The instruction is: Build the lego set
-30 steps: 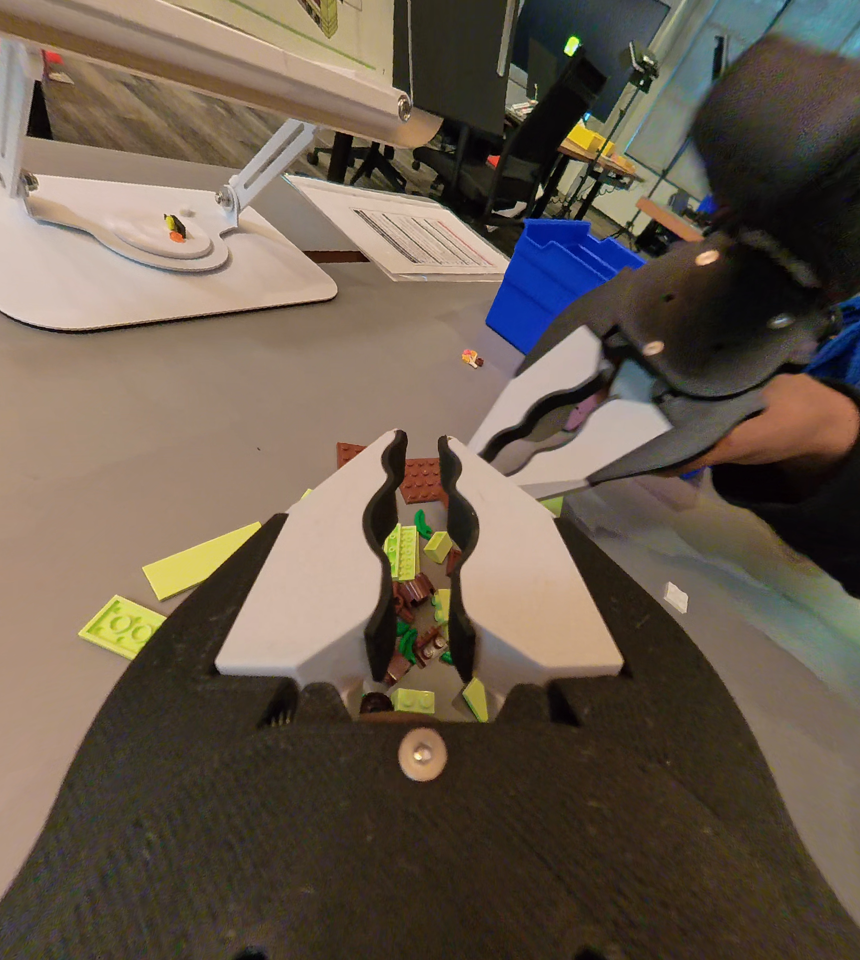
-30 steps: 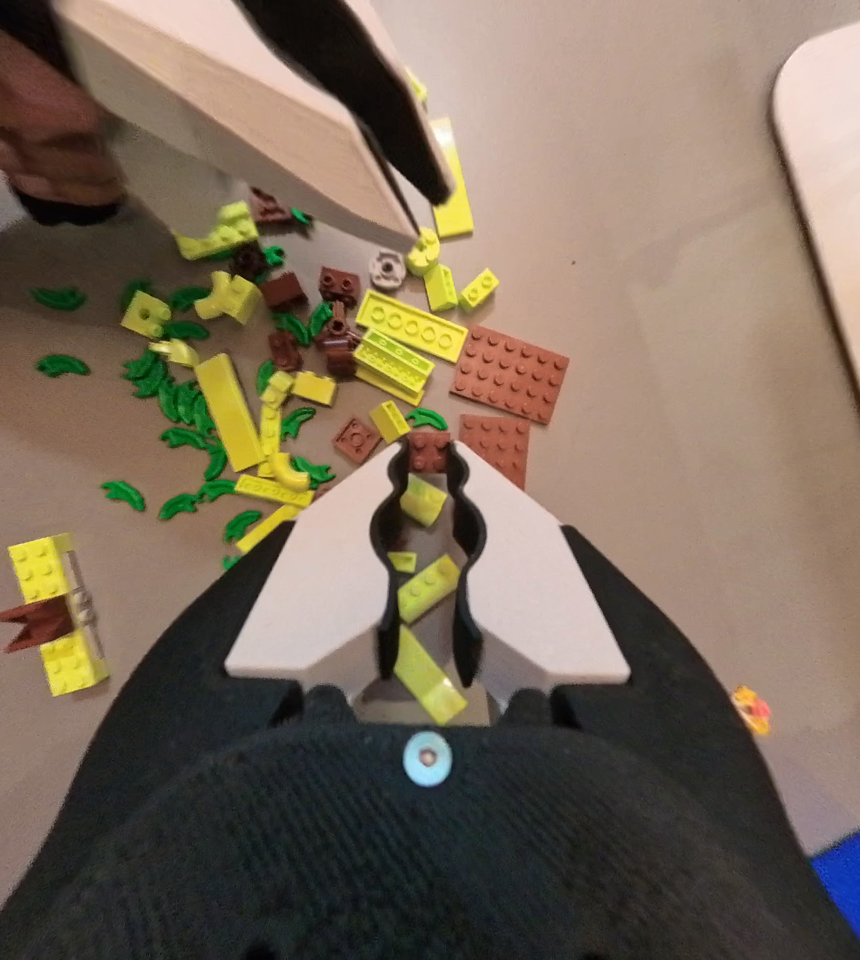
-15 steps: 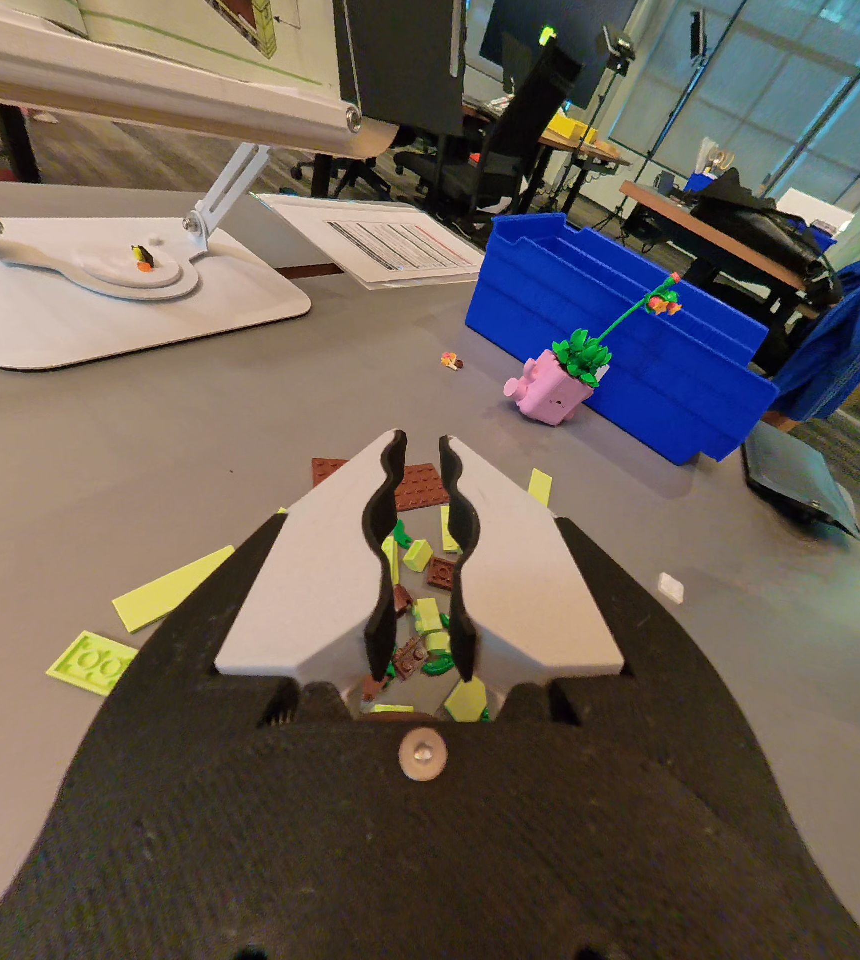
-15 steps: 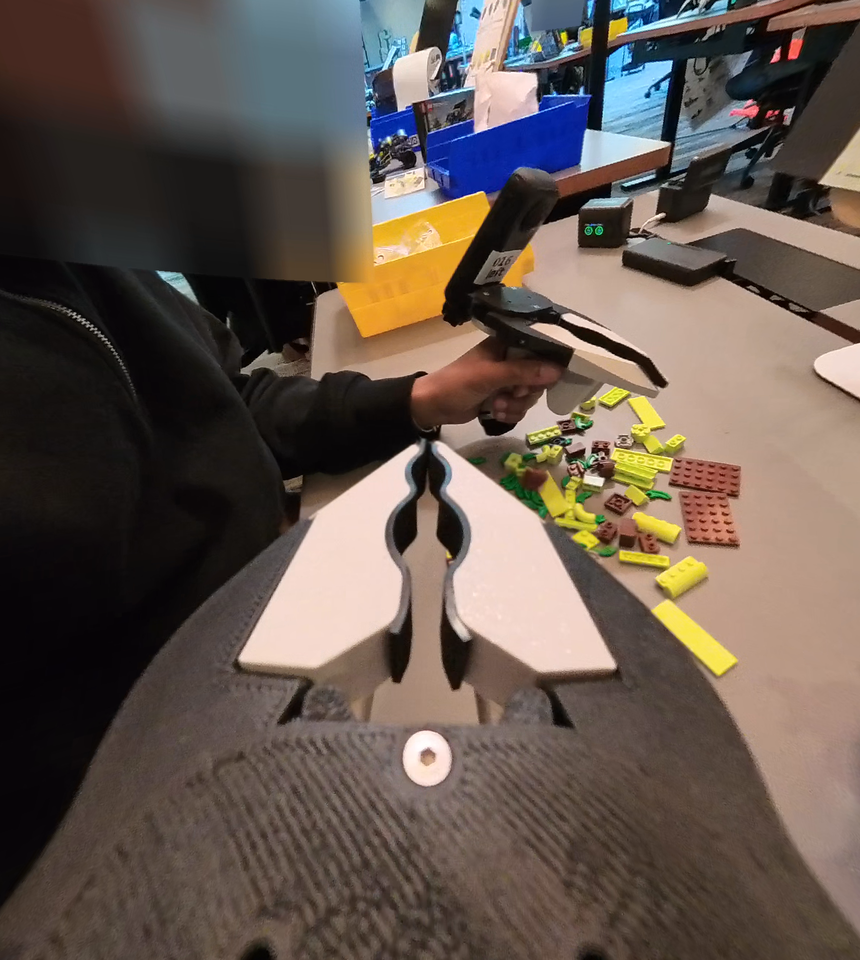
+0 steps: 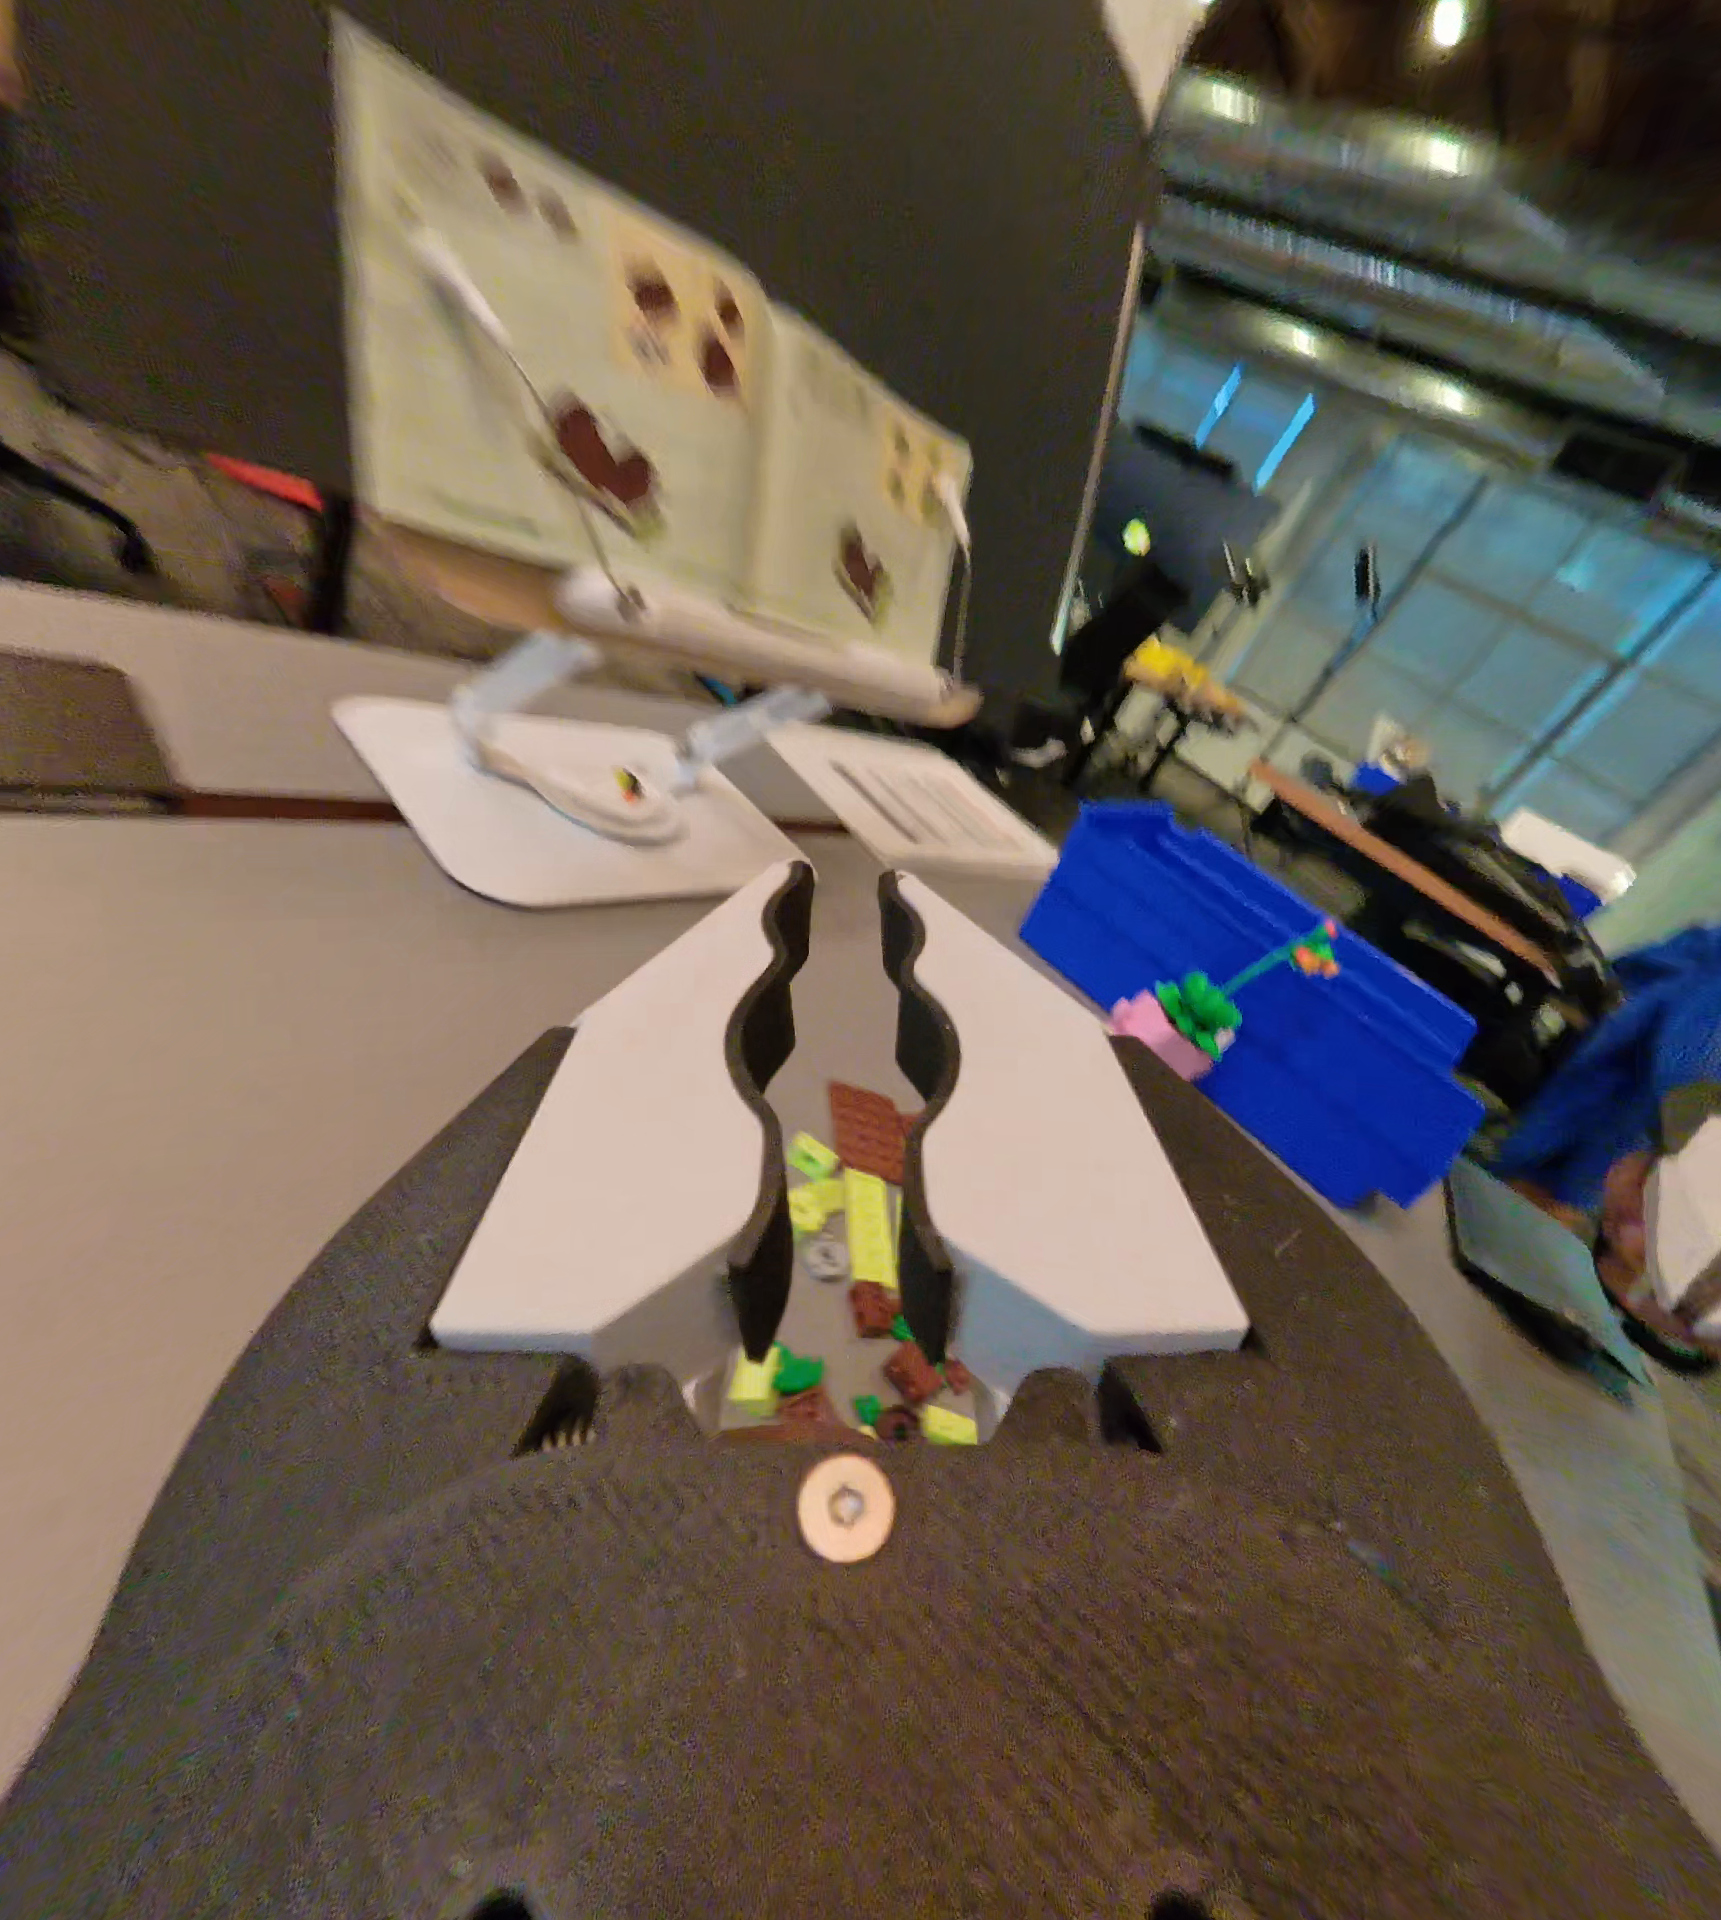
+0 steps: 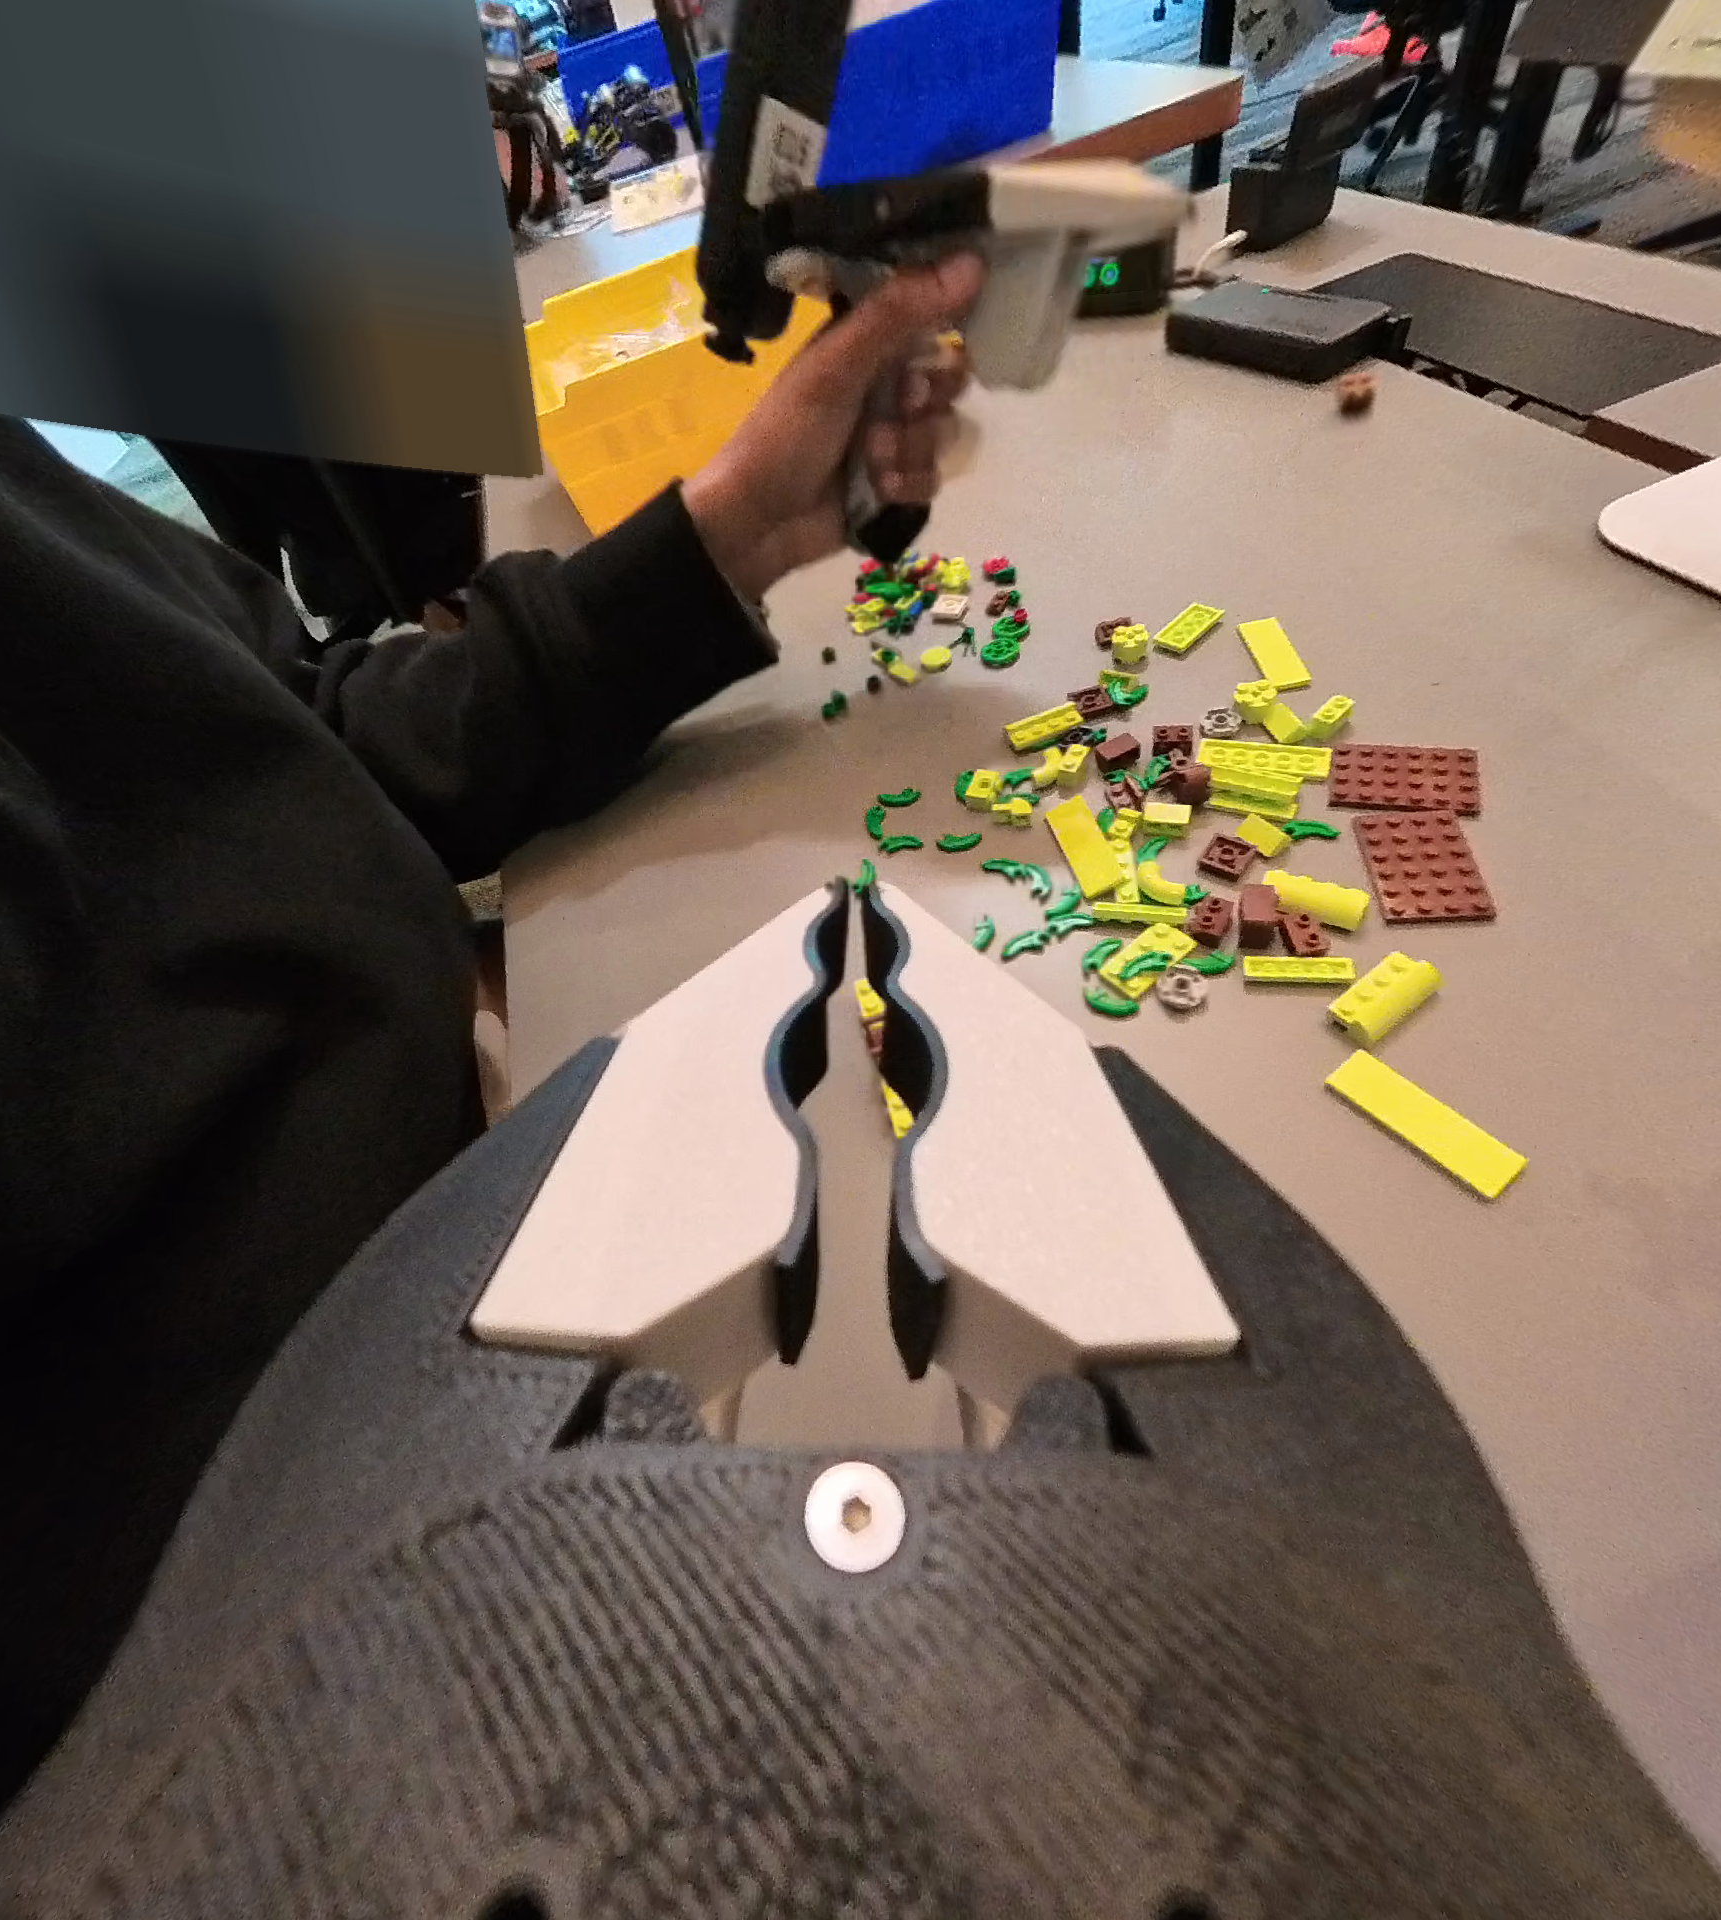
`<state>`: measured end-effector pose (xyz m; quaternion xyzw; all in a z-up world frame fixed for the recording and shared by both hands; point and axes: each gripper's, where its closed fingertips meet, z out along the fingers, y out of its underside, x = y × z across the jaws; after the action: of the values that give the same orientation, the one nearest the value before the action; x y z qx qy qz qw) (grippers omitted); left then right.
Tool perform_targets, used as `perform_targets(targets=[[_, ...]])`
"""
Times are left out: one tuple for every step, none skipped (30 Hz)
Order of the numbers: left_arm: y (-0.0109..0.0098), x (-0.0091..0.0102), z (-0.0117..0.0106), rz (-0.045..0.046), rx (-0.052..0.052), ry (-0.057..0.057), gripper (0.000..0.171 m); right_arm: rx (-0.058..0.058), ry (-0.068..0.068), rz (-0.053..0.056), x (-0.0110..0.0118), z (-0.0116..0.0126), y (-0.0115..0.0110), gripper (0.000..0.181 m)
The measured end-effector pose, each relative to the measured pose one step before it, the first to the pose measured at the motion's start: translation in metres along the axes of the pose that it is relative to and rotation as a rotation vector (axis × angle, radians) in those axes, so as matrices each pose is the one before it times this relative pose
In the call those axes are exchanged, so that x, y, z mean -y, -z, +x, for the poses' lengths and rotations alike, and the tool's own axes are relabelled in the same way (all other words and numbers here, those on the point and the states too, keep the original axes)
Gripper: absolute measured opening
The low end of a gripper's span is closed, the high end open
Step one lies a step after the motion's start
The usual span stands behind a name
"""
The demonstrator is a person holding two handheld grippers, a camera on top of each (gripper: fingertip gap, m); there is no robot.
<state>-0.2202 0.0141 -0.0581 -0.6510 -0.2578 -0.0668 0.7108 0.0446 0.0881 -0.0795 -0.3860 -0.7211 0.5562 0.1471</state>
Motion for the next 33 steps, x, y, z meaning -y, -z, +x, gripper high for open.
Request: perform_targets(targets=[[0.01681,0.01427,-0.01000,0.04124,0.0401,-0.0191,0.011,0.0036,-0.0020,0.0010,-0.00160,-0.00188,-0.00116,0.000],[0.01608,0.00990,-0.01505,0.02455,0.0660,-0.0324,0.010,0.0035,-0.0009,0.0002,-0.00135,-0.00197,-0.00045,0.001],[0.01407,0.00494,-0.01840,0.00930,0.0787,-0.0348,0.008,0.0027,-0.0004,0.0000,-0.00111,-0.00153,-0.00012,0.001],[0.01102,0.00178,-0.02101,0.00109,0.0881,-0.0253,0.007,0.0008,-0.0010,-0.0003,-0.00097,-0.00069,-0.00015,0.002],[0.00711,0.00013,-0.01927,0.00054,0.0749,-0.0072,0.007,0.0010,-0.0001,-0.0010,-0.00047,-0.00033,-0.00064,0.004],[0.00414,-0.00043,-0.01398,0.00051,0.0442,0.0142,0.007,0.0021,0.0025,-0.0026,-0.00006,-0.00018,-0.00158,0.005],[0.00241,0.00092,-0.00868,0.00908,0.0191,0.0329,0.007,0.0020,0.0043,-0.0019,0.00087,-0.00003,-0.00239,0.006],[0.00154,0.00176,-0.00520,0.01551,0.0054,0.0348,0.007,0.0044,0.0065,-0.0001,0.00187,-0.00027,-0.00307,0.007],[0.00080,0.00091,-0.00271,0.00932,0.0002,0.0230,0.008,0.0035,0.0079,-0.0003,0.00232,-0.00024,-0.00363,0.008],[-0.00004,-0.00038,-0.00133,0.00121,0.0006,0.0085,0.009,-0.0023,0.0084,-0.0024,0.00254,0.00073,-0.00450,0.010],[-0.00045,-0.00086,-0.00052,-0.00302,0.0023,-0.0002,0.009,-0.0023,0.0106,-0.0013,0.00294,0.00096,-0.00516,0.012],[-0.00088,-0.00060,0.00102,-0.00246,-0.0013,-0.0032,0.010,-0.0053,0.0124,0.0024,0.00414,0.00181,-0.00616,0.014],[-0.00100,-0.00026,0.00265,-0.00034,-0.0066,-0.0054,0.010,-0.0168,0.0133,0.0006,0.00449,0.00455,-0.00770,0.016],[-0.00088,0.00015,0.00284,0.00139,-0.0049,-0.0073,0.010,-0.0197,0.0167,-0.0038,0.00485,0.00598,-0.00999,0.020],[-0.00071,0.00021,0.00265,0.00070,-0.0022,-0.0103,0.010,-0.0227,0.0191,-0.0055,0.00568,0.00726,-0.01292,0.025],[-0.00049,0.00013,0.00243,-0.00254,0.0009,-0.0137,0.010,-0.0294,0.0193,-0.0081,0.00618,0.00911,-0.01649,0.031],[-0.00042,-0.00001,0.00202,-0.00532,0.0029,-0.0166,0.010,-0.0194,0.0244,-0.0127,0.00605,0.00886,-0.02035,0.037],[0.00005,0.00035,0.00186,-0.00474,0.0048,-0.0178,0.010,-0.0127,0.0297,-0.0153,0.00598,0.00936,-0.02397,0.040],[0.00064,0.00100,0.00133,-0.00136,0.0072,-0.0188,0.010,-0.0197,0.0187,-0.0121,0.00684,0.01147,-0.02678,0.041],[0.00140,0.00204,0.00068,0.00304,0.0102,-0.0184,0.010,-0.0171,0.0078,0.0010,0.00930,0.01171,-0.02882,0.045],[0.00193,0.00278,0.00006,0.00825,0.0125,-0.0182,0.010,-0.0083,0.0068,0.0057,0.01033,0.01124,-0.02996,0.047],[0.00178,0.00254,-0.00052,0.00955,0.0125,-0.0157,0.010,-0.0027,0.0183,-0.0010,0.00977,0.01161,-0.03004,0.046],[0.00142,0.00153,-0.00061,0.00453,0.0097,-0.0113,0.010,-0.0004,0.0352,-0.0049,0.00896,0.01241,-0.02944,0.041],[0.00087,0.00034,-0.00039,-0.00197,0.0053,-0.0085,0.010,-0.0001,0.0423,-0.0085,0.00726,0.01368,-0.02894,0.037],[0.00048,-0.00040,-0.00029,-0.00820,0.0037,-0.0063,0.011,0.0014,0.0323,-0.0204,0.00396,0.01395,-0.02805,0.037],[0.00057,-0.00081,0.00027,-0.01568,0.0036,-0.0102,0.013,0.0043,0.0262,-0.0334,0.00048,0.01332,-0.02651,0.038],[0.00124,0.00013,0.00232,-0.01657,0.0010,-0.0206,0.014,-0.0085,0.0236,-0.0421,-0.00231,0.01408,-0.02461,0.039],[0.00210,0.00199,0.00394,-0.00828,-0.0032,-0.0259,0.015,-0.0185,0.0196,-0.0422,-0.00356,0.01363,-0.02234,0.040],[0.00290,0.00215,0.00427,-0.00580,-0.0039,-0.0209,0.015,-0.0199,0.0160,-0.0381,-0.00351,0.01155,-0.01989,0.040],[0.00342,0.00134,0.00308,-0.00453,-0.0020,-0.0117,0.016,-0.0254,0.0086,-0.0353,-0.00323,0.01054,-0.01714,0.041],[0.00343,0.00100,0.00149,0.00089,0.0008,-0.0039,0.016,-0.0216,0.0001,-0.0311,-0.00251,0.00880,-0.01461,0.042],[0.00326,0.00141,0.00027,0.00526,0.0017,0.0036,0.017,-0.0085,-0.0034,-0.0259,-0.00122,0.00624,-0.01237,0.045],[0.00285,0.00239,-0.00032,0.00570,-0.0026,0.0099,0.018,0.0057,-0.0044,-0.0257,-0.00088,0.00365,-0.01078,0.050]])
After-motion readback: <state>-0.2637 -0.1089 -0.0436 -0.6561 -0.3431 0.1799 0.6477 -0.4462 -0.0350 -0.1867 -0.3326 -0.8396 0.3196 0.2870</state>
